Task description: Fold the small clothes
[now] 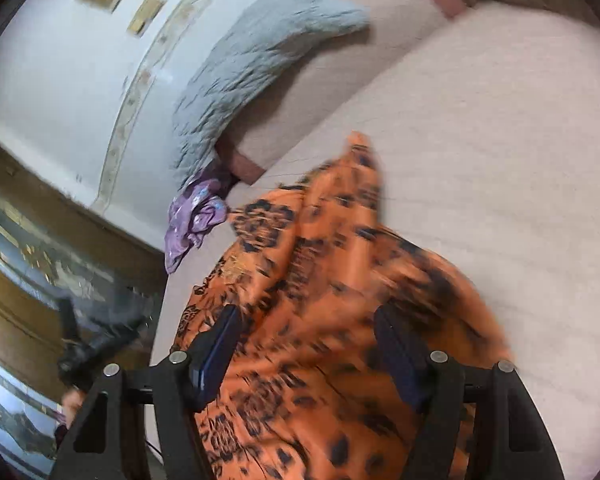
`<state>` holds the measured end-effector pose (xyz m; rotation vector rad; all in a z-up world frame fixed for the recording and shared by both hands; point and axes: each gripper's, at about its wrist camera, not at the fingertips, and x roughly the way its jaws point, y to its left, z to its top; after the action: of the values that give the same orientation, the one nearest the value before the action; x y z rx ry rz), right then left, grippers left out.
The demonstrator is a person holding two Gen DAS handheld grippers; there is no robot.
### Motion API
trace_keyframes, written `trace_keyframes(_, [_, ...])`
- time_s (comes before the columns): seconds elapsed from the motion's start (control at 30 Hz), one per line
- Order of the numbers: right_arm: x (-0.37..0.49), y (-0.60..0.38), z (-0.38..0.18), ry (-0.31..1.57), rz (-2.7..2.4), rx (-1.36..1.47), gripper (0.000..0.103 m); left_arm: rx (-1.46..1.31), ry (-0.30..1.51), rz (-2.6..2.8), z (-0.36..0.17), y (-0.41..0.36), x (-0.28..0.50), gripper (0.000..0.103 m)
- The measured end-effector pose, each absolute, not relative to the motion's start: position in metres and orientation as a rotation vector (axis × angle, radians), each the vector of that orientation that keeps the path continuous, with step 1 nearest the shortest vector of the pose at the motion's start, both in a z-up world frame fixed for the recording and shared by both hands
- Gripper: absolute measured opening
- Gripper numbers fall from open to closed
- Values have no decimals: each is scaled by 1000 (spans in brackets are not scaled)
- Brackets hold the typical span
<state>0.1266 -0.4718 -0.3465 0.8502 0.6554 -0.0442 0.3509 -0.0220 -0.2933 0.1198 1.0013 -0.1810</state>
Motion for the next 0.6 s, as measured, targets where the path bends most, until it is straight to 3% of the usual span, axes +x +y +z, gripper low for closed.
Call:
trace_keyframes(0.13, [201,-444,-314,699,-49,725,73,94,1005,-143,-330,-17,350,80])
trace_keyframes(0.23, [262,-422,-297,749,-135,610,81,123,996,-151,-349,-24,340,80])
trace_keyframes(0.47, [349,-391,-333,970,-342,471,81,120,1003,-203,-366,-24,331,81])
trace_keyframes(0.53, [352,-394,-345,980,-396,473,48,99,1003,-208,-367,-23,331,81])
trace_keyframes(0.57, [351,-398,-351,1009,-427,463,21,97,1002,-214,-367,-22,332,81])
trace_keyframes(0.6, [344,-404,-355,1014,-422,479,17,94,1001,-220,-368,-20,334,81])
